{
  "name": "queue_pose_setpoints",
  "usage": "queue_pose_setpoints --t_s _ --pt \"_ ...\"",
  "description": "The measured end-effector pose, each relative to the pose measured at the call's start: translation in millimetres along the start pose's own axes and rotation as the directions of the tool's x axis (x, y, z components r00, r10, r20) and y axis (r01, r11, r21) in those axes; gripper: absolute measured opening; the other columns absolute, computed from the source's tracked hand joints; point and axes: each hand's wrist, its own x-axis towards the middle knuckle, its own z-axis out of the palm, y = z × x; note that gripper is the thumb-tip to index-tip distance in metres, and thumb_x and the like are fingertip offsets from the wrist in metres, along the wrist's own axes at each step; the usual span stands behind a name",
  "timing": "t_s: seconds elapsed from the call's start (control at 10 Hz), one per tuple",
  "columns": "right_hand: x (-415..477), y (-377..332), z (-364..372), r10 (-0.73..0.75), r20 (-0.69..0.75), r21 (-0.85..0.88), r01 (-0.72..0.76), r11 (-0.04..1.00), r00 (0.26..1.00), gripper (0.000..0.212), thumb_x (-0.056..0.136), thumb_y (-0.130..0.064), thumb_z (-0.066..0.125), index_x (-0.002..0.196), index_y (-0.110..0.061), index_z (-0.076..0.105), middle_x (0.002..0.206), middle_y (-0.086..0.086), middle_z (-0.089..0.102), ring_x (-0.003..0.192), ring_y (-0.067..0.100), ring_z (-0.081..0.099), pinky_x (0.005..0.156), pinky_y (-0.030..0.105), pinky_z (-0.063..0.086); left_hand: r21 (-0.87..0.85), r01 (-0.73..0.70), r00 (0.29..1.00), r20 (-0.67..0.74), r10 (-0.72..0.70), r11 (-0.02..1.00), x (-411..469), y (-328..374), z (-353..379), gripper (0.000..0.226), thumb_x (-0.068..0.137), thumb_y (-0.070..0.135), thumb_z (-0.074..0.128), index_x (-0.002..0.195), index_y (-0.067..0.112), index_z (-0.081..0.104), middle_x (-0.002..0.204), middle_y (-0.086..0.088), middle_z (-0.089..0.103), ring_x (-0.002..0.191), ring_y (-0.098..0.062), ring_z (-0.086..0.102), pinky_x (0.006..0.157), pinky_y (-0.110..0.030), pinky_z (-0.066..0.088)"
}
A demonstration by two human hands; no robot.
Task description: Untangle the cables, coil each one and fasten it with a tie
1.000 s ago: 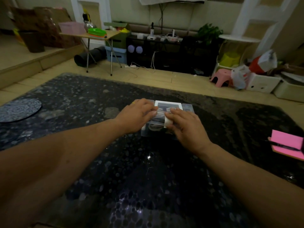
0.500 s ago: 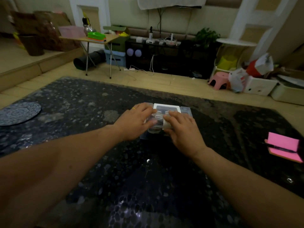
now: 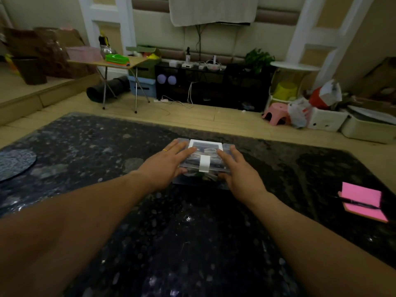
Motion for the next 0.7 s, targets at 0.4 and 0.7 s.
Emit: queue_pose_setpoints --t_s 0.4,0.7 --pt "22.0 4.7 3.8 0.027 0.059 0.001 -0.027 1.0 0.998 0.08 0.099 -0.036 0.069 0.163 -0.044 0.02 0.175 0.003 0.01 0.143 0.033 0.046 0.119 0.047 0.044 -0.016 0.032 0.999 0.026 -0.032 0.999 16.7 -7.9 -0.9 0.072 0.108 0.035 0.056 0.168 0.036 0.016 0.177 0.003 0.008 0.163 -0.022 0.0 0.129 -0.04 0.014" --pt "10.9 0.4 -12.9 0.023 0.136 0.025 -0.026 0.999 0.99 0.088 0.099 -0.035 0.07 0.163 -0.047 0.011 0.176 -0.001 0.003 0.153 0.036 0.033 0.123 0.053 0.037 0.048 0.061 0.997 0.052 -0.064 0.997 2.5 5.0 -13.5 0.078 0.107 0.04 0.056 0.168 0.038 0.008 0.177 0.003 0.003 0.163 -0.022 -0.001 0.13 -0.048 0.015"
